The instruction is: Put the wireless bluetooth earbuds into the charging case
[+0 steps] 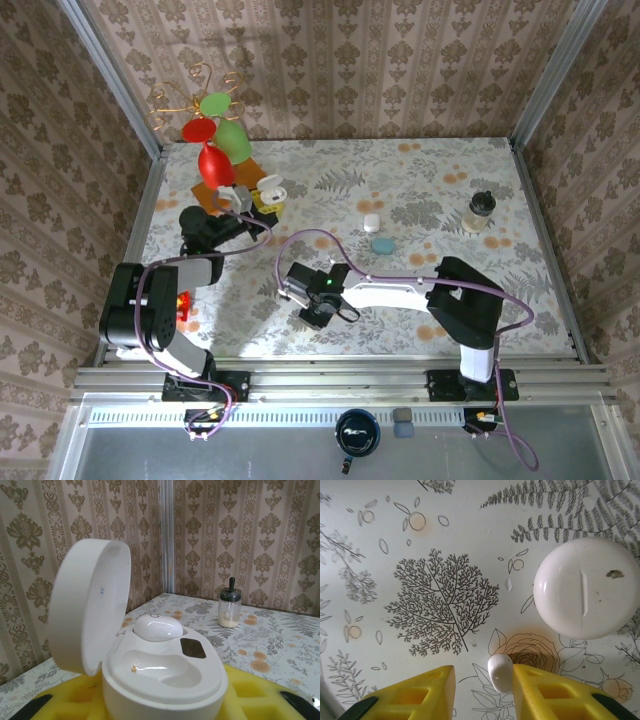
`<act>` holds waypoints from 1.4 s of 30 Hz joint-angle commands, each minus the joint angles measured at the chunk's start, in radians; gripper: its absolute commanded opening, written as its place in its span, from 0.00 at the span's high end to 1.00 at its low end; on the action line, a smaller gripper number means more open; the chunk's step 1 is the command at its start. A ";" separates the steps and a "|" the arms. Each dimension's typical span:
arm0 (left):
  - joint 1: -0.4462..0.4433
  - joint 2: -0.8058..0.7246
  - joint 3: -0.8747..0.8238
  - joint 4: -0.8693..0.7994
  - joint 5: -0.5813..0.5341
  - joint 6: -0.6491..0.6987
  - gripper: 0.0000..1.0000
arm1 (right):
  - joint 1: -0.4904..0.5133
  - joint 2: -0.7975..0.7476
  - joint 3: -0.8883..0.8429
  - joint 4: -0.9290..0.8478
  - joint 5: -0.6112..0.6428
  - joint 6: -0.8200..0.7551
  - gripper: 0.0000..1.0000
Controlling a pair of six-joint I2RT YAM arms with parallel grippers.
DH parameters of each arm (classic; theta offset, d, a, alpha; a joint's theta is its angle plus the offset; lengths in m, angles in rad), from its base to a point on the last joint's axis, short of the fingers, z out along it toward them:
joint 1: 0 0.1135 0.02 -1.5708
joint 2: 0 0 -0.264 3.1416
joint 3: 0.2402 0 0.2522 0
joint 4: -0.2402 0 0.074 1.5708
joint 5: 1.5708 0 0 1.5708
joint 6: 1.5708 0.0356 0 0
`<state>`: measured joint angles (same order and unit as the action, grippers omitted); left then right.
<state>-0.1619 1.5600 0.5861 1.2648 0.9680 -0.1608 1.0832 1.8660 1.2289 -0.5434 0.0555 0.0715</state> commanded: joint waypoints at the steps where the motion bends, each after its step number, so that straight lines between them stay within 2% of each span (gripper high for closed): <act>1: 0.010 -0.030 -0.013 0.027 0.020 0.015 0.62 | 0.007 0.025 0.026 -0.058 0.057 -0.025 0.65; 10: 0.012 -0.029 -0.017 0.026 0.028 0.014 0.62 | 0.005 0.059 0.039 -0.066 0.095 -0.022 0.81; 19: 0.012 -0.029 -0.018 0.027 0.029 0.014 0.62 | -0.043 0.021 0.027 -0.083 0.134 0.031 0.83; 22: 0.012 -0.031 -0.019 0.027 0.028 0.013 0.62 | -0.055 -0.007 0.026 -0.094 0.132 0.051 0.75; 27: 0.014 -0.031 -0.019 0.027 0.025 0.016 0.62 | -0.038 -0.042 0.020 -0.092 0.101 0.130 0.49; 29: 0.015 -0.034 -0.019 0.027 0.026 0.016 0.62 | -0.019 -0.037 0.022 -0.109 0.108 0.155 0.44; 36: 0.023 -0.038 -0.018 0.027 0.039 0.016 0.62 | 0.043 0.050 0.090 -0.231 0.185 0.242 0.42; 40: 0.023 -0.038 -0.025 0.026 0.039 0.019 0.62 | 0.054 0.098 0.110 -0.223 0.184 0.255 0.42; 42: 0.023 -0.042 -0.026 0.028 0.040 0.018 0.62 | 0.054 0.112 0.111 -0.228 0.188 0.261 0.46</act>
<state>-0.1486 1.5448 0.5690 1.2644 0.9836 -0.1604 1.1362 1.9491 1.3190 -0.7158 0.2035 0.2932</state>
